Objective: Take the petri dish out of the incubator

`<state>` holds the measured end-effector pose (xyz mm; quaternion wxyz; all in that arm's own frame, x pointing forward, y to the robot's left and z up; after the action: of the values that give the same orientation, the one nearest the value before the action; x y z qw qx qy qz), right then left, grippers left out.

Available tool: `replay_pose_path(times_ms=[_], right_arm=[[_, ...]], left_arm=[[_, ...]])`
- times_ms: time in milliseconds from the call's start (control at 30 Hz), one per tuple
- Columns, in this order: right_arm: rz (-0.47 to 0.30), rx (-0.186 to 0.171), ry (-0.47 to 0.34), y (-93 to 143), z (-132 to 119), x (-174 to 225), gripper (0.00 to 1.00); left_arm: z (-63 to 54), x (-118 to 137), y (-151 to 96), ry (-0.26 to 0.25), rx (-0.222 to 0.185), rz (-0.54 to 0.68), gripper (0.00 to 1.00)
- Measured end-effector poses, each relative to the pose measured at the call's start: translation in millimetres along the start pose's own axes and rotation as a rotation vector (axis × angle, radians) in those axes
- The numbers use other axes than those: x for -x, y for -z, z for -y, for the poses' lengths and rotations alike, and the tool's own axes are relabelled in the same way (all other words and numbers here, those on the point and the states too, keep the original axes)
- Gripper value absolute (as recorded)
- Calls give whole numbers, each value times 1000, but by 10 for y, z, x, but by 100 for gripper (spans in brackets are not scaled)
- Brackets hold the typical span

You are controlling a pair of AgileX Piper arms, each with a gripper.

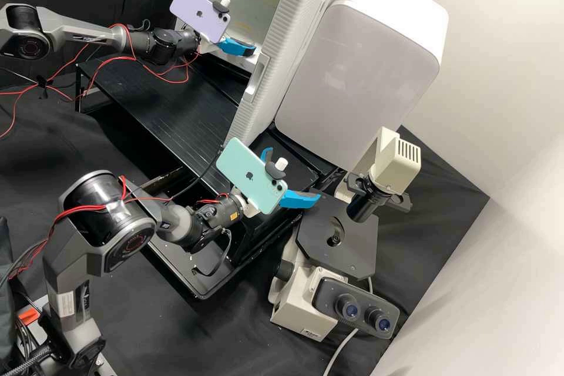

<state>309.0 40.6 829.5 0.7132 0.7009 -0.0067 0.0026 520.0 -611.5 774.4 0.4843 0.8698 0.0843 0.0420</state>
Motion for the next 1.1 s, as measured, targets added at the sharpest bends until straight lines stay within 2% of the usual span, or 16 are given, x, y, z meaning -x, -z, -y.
replay_pose_path(times_ms=[500, 533, 767, 867, 1100], right_arm=[[0, 0, 0, 0, 0, 0, 100], [0, 0, 0, 0, 0, 0, 100], [0, 0, 0, 0, 0, 0, 100], [0, 0, 0, 0, 0, 0, 100], [0, 0, 0, 0, 0, 0, 100]], left_arm=[[47, -1, -42, 6, -1, 7, 100], [47, -1, -42, 6, -1, 7, 0], [50, -1, -54, 9, 22, 20, 0], [47, -3, -66, 1, 4, 35, 0], [34, -2, -84, -14, 1, 55, 0]])
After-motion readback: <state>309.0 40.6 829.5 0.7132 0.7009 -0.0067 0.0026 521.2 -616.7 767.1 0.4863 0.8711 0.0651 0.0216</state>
